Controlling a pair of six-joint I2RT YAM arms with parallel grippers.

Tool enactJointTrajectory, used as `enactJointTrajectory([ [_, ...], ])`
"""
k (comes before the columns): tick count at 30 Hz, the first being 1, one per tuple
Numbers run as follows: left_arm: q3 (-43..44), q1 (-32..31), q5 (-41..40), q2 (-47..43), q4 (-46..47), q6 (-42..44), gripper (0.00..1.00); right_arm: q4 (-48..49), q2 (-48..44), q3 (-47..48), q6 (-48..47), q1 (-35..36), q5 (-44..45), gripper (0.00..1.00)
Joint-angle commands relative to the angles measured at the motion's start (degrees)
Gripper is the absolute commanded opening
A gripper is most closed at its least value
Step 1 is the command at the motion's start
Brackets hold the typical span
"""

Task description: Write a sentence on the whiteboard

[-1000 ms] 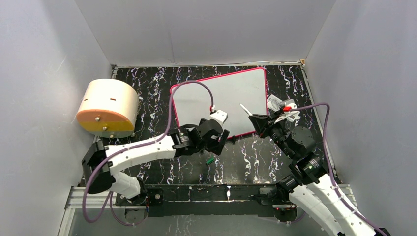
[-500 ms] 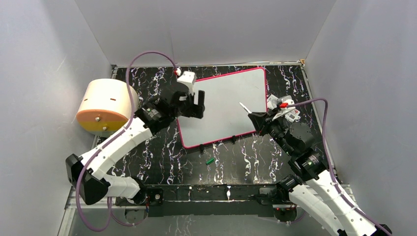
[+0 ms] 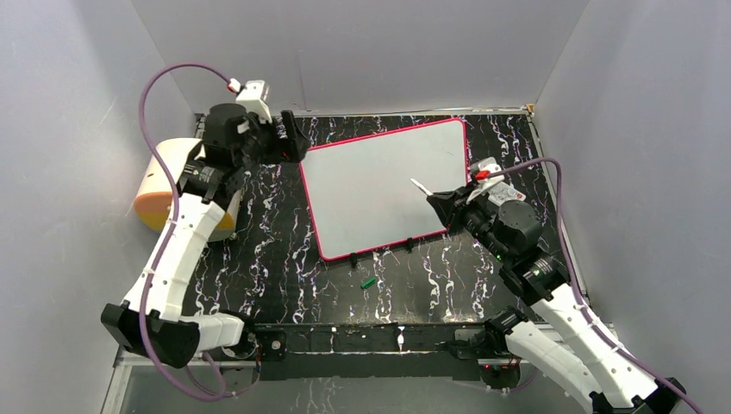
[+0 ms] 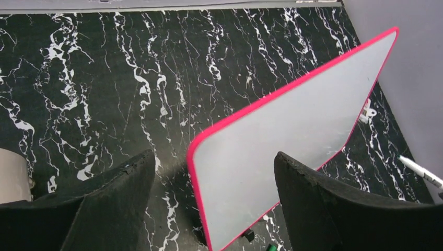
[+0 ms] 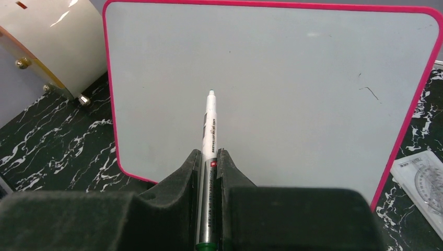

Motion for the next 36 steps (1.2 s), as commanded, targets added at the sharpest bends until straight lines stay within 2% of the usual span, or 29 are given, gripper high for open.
enactJointTrajectory([
  [1, 3.4, 7.9, 18.0, 3.4, 0.9, 1.7, 0.8, 2.1, 1.3, 3.8, -2.3, 0.2, -3.4, 0.0],
  [4, 3.3, 13.0, 26.8, 6.3, 2.8, 1.6, 0.8, 1.9, 2.3, 4.4, -3.3, 0.2, -4.8, 0.0],
  [7, 4.0, 15.1, 34.8, 9.6, 3.8, 2.2, 0.79, 1.4, 3.0, 5.1, -4.1, 0.2, -6.1, 0.0],
  [17, 11.3, 16.3, 52.9, 22.3, 1.7, 6.1, 0.74, 1.6, 4.4, 6.0, -5.7, 0.1, -8.2, 0.0],
  [28, 14.4, 16.3, 63.9, 28.0, -0.9, 8.3, 0.57, 2.3, 6.6, 6.3, -6.5, 0.1, -9.2, 0.0],
  [36, 13.5, 15.5, 64.2, 29.0, -2.9, 10.4, 0.47, 3.0, 8.0, 6.8, -6.4, 0.2, -10.5, 0.0],
])
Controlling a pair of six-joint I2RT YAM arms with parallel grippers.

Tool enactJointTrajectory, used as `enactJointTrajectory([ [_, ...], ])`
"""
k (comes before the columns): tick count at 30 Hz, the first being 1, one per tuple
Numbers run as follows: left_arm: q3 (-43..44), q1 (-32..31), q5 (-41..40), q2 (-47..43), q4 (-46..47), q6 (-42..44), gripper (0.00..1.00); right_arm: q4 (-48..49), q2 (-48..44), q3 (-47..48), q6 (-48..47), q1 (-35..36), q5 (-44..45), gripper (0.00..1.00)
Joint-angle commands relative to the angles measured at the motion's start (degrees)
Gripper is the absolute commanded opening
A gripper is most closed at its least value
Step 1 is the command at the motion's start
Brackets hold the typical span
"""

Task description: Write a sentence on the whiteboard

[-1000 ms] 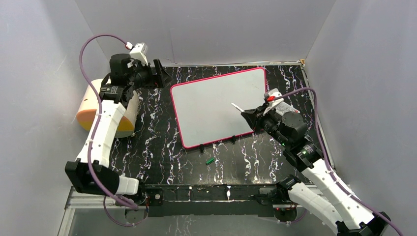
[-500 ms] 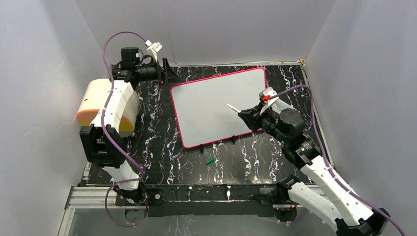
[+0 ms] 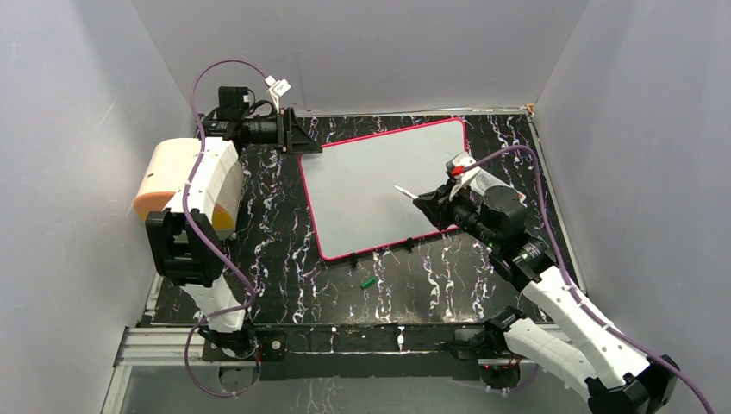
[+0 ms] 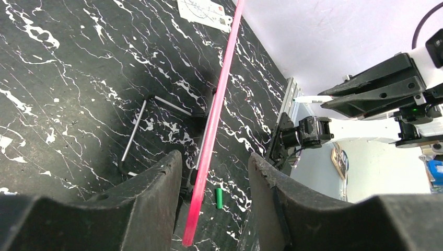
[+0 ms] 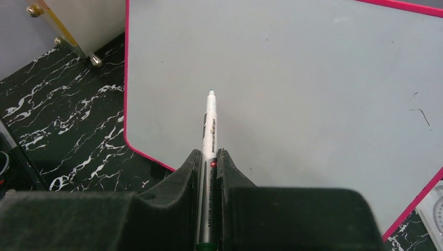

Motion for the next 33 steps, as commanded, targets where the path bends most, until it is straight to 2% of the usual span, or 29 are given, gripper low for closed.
enactJointTrajectory([
  [1, 1.6, -0.6, 2.9, 0.1, -2.6, 2.7, 0.46, 3.8, 0.2, 3.7, -0.5, 0.1, -1.6, 0.0],
  [17, 0.0, -1.9, 2.4, -0.6, -4.7, 5.0, 0.23, 4.0, 1.6, 4.3, 0.1, 0.2, -4.1, 0.0],
  [28, -7.2, -1.9, 1.7, -6.3, -3.1, 6.9, 0.01, 3.8, 3.5, 5.8, 0.1, 0.2, -7.1, 0.0],
  [33, -11.4, -1.9, 0.7, -9.6, -2.3, 8.5, 0.0, 2.2, 4.2, 7.2, -0.5, 0.7, -6.3, 0.0],
])
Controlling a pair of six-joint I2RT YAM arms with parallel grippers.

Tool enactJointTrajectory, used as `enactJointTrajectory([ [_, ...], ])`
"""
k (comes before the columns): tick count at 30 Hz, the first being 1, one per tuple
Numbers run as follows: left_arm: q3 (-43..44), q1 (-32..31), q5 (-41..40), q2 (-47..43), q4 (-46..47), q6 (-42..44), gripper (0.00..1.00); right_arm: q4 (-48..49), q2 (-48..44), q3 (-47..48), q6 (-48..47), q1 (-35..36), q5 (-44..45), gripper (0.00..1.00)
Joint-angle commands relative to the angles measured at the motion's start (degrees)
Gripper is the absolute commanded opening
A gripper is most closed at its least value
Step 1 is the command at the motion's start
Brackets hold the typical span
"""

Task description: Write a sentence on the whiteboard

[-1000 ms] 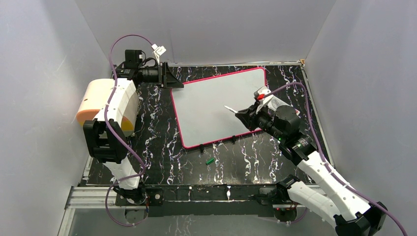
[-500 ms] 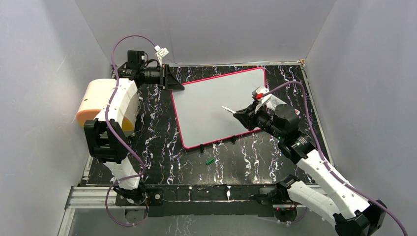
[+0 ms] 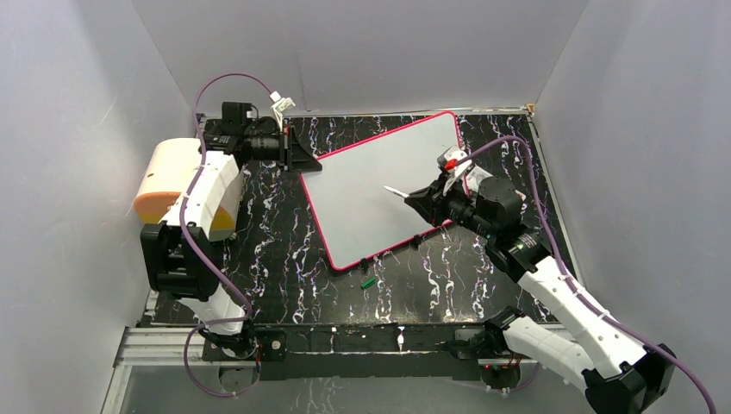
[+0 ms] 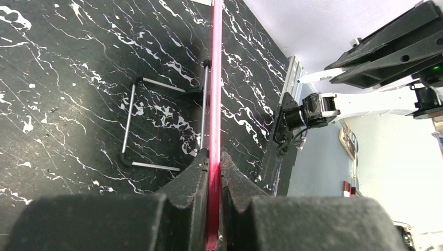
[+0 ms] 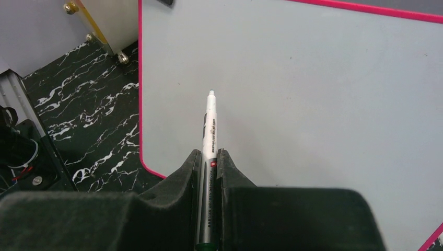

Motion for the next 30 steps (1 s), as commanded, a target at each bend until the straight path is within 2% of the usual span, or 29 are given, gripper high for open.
enactJointTrajectory([
  [1, -4.0, -0.2, -0.9, -5.4, -0.7, 1.9, 0.0, 1.6, 0.3, 4.4, -0.6, 0.8, -0.1, 0.0],
  [9, -10.6, -0.2, -3.0, -10.5, 3.3, 1.9, 0.0, -1.5, 2.4, 7.5, -0.8, 3.8, 4.7, 0.0],
  [21, -14.6, -0.2, -4.8, -12.3, 7.3, 1.6, 0.0, -7.4, 9.7, 14.1, -2.8, 17.8, 24.6, 0.0],
  [30, -15.5, -0.2, -6.7, -11.8, 8.2, 1.3, 0.0, -8.5, 15.1, 17.5, -4.1, 25.1, 34.0, 0.0],
])
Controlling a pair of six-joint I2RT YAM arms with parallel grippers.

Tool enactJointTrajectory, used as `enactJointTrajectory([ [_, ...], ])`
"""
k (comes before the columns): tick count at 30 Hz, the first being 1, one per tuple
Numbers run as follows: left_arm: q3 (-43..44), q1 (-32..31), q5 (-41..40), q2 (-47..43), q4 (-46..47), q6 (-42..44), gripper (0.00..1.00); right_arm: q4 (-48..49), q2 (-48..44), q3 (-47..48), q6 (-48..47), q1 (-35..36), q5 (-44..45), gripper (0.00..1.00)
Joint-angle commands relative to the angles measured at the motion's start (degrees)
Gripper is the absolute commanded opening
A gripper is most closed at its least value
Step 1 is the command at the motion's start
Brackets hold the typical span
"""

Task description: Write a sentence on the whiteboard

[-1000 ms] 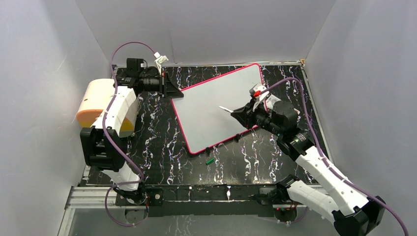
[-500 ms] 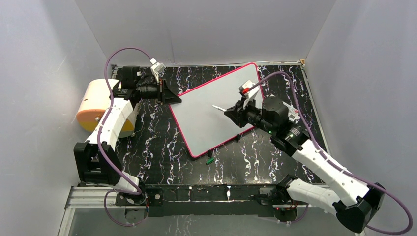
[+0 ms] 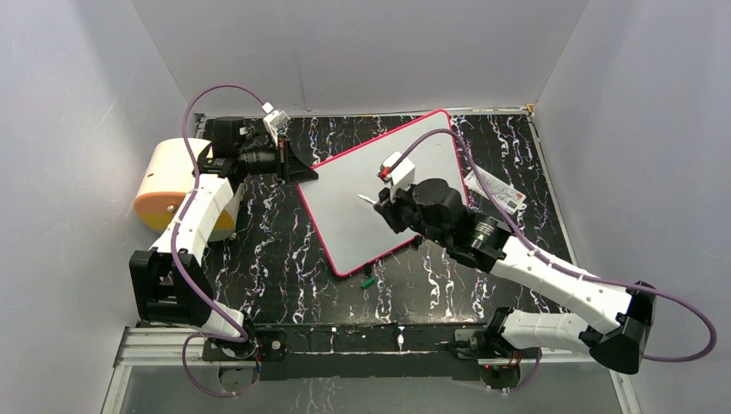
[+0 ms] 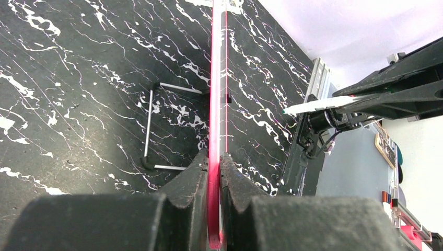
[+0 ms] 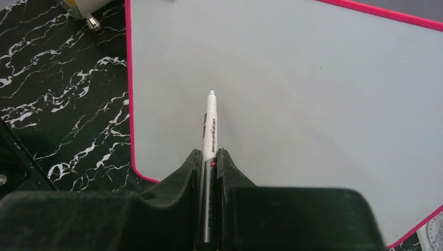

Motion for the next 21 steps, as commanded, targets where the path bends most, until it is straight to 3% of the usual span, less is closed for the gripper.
enactJointTrajectory([
  [1, -1.8, -0.5, -2.7, -0.7, -2.1, 1.2, 0.0, 0.7, 2.5, 4.8, -1.8, 3.0, 7.7, 0.0],
  [21, -2.4, -0.5, -3.7, -0.9, -1.5, 1.8, 0.0, -5.1, 17.5, 18.2, -1.8, 12.7, 19.8, 0.0],
])
